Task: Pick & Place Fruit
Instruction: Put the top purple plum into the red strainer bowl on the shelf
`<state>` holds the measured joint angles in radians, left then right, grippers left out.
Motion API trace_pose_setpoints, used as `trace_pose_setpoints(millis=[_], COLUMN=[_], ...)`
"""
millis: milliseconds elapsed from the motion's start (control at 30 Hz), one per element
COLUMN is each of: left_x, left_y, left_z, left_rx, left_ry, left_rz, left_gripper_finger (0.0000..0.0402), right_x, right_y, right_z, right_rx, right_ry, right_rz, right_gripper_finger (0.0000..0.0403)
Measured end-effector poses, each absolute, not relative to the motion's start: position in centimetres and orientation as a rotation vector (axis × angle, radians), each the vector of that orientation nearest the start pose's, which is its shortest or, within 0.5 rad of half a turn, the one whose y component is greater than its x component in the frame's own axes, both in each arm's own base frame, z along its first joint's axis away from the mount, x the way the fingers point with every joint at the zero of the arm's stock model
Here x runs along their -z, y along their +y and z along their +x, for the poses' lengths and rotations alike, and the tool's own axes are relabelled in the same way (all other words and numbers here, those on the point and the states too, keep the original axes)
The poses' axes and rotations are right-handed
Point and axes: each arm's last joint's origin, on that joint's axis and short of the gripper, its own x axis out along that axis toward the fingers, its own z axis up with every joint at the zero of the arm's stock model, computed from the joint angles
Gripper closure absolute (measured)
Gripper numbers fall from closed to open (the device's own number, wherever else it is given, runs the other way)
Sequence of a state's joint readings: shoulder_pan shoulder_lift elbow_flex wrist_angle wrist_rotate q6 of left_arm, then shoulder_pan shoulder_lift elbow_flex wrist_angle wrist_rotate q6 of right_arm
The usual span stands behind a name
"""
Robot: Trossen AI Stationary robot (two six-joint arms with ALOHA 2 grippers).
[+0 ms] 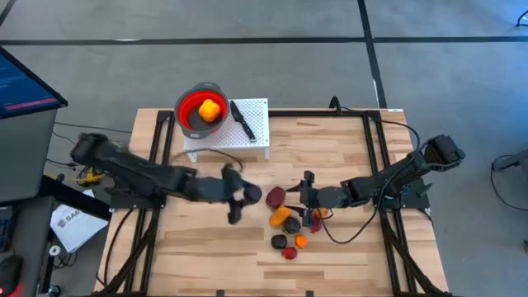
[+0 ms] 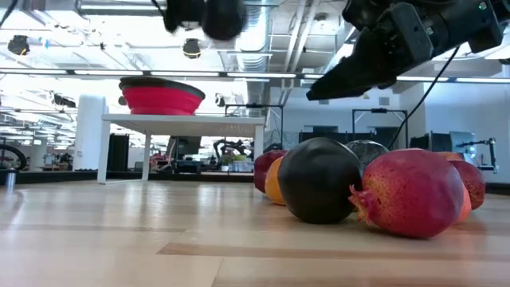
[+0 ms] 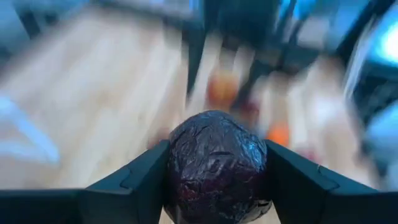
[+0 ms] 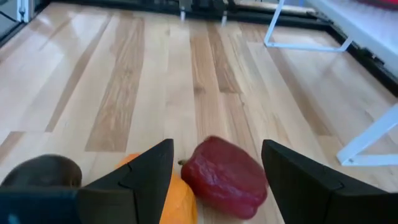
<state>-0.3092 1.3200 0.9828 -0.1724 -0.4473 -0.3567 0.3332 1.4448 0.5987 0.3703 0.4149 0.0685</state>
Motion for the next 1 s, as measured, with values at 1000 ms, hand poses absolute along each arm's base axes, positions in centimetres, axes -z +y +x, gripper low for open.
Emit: trace_pose_setpoints(millis=[1000], left_x=[-32.3], left_y=[11.9], left_z=[17.4], left_rx=[-1.049], left_ry=[0.762], left_rz=[-0.184], left_gripper_finger=[0.0174], right_x=[-18.6], right_y=[7.3], right_z=[27.2], right_rx=[0.118], right_ry=[0.360], right_rz=[-0.085], right_gripper_finger=[0.0163])
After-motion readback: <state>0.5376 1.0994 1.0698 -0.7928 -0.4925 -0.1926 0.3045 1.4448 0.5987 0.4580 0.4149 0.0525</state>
